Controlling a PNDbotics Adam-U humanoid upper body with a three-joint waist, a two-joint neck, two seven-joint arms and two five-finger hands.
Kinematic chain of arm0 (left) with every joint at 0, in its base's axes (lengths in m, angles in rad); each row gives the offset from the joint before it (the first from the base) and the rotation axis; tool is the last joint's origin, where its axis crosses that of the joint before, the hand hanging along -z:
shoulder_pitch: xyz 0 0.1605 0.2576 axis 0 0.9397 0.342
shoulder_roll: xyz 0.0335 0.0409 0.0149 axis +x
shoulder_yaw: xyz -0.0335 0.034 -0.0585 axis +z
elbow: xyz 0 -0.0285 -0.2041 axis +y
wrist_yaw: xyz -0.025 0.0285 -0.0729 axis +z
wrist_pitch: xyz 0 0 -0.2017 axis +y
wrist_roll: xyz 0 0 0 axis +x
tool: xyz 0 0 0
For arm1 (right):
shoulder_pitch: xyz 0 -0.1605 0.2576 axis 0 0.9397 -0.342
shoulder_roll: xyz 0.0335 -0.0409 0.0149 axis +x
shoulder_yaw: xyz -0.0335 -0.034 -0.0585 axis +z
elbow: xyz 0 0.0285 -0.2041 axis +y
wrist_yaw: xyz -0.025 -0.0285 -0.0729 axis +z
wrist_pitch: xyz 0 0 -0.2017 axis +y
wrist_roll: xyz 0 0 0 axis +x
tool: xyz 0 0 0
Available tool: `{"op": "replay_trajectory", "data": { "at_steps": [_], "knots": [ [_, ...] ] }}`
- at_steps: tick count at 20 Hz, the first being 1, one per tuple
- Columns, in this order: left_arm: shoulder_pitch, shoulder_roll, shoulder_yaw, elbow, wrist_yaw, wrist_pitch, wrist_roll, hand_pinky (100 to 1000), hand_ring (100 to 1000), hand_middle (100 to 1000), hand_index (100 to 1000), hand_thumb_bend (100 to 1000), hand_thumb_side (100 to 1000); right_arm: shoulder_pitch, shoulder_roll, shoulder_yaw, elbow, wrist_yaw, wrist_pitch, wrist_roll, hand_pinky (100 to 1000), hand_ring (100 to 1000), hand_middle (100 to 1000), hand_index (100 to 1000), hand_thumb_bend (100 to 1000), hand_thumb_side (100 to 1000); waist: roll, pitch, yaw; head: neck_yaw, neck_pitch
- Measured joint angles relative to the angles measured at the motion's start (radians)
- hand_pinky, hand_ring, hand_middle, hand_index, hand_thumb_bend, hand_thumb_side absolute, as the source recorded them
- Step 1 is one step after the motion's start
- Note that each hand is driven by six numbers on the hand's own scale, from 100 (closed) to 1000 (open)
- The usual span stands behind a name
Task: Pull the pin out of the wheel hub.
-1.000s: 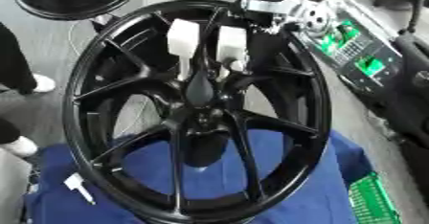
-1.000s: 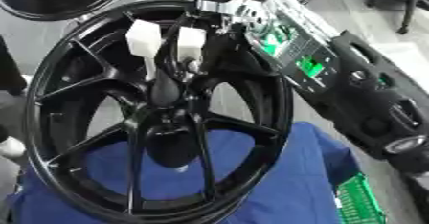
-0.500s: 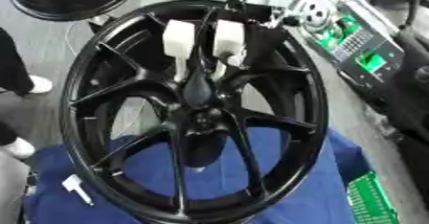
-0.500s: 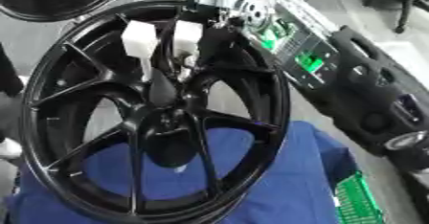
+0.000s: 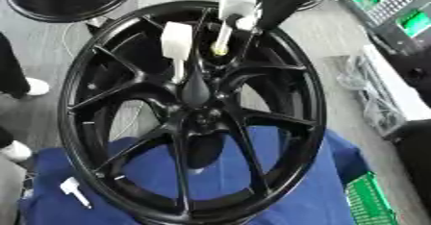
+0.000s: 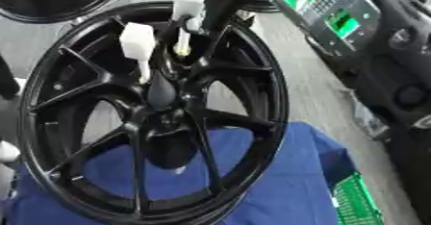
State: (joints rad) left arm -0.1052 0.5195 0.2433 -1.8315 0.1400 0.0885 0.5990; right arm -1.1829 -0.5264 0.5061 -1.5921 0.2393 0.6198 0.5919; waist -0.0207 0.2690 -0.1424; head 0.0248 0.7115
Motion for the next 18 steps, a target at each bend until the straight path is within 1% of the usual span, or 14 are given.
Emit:
{"op": "replay_trajectory", "data": {
  "at_steps": [4, 6, 9, 11, 14, 16, 18],
  "knots": [
    [0.002, 0.0, 0.0, 0.0, -0.001, 0.0, 0.001, 933, 786, 815, 809, 269, 724, 0.067, -0.079, -0.089, -0.061, -0.07, 0.03, -0.067, 416, 374, 355, 565, 100, 100, -0.001, -0.003, -0.008, 0.006, 0.003],
    [0.004, 0.0, 0.001, -0.001, -0.001, -0.001, 0.002, 933, 786, 815, 809, 269, 723, 0.12, -0.126, -0.145, -0.099, -0.106, 0.044, -0.114, 397, 356, 338, 551, 100, 100, -0.001, -0.005, -0.012, 0.011, 0.006],
    [0.01, 0.0, 0.002, -0.003, -0.001, -0.002, 0.008, 933, 786, 815, 809, 270, 722, 0.243, -0.188, -0.256, -0.164, -0.169, 0.059, -0.212, 399, 357, 340, 552, 100, 100, 0.003, -0.01, -0.025, 0.021, 0.008],
    [0.01, 0.0, 0.005, -0.004, -0.002, -0.001, 0.01, 933, 786, 815, 809, 271, 722, 0.339, -0.233, -0.317, -0.208, -0.201, 0.062, -0.281, 405, 361, 344, 555, 100, 100, 0.006, -0.01, -0.03, 0.027, 0.008],
    [0.01, 0.0, 0.007, -0.006, -0.002, -0.002, 0.012, 933, 786, 816, 809, 272, 721, 0.483, -0.296, -0.395, -0.267, -0.223, 0.057, -0.371, 408, 359, 342, 552, 100, 100, 0.01, -0.01, -0.036, 0.035, 0.008],
    [0.01, 0.0, 0.008, -0.006, -0.002, -0.003, 0.013, 933, 786, 815, 808, 272, 720, 0.58, -0.325, -0.444, -0.301, -0.225, 0.052, -0.429, 399, 347, 327, 536, 100, 100, 0.016, -0.01, -0.036, 0.041, 0.007],
    [0.01, 0.0, 0.011, -0.006, -0.002, -0.003, 0.015, 933, 786, 815, 808, 273, 720, 0.675, -0.347, -0.479, -0.327, -0.222, 0.045, -0.475, 407, 352, 331, 539, 100, 100, 0.024, -0.01, -0.035, 0.045, 0.006]
  ]
}}
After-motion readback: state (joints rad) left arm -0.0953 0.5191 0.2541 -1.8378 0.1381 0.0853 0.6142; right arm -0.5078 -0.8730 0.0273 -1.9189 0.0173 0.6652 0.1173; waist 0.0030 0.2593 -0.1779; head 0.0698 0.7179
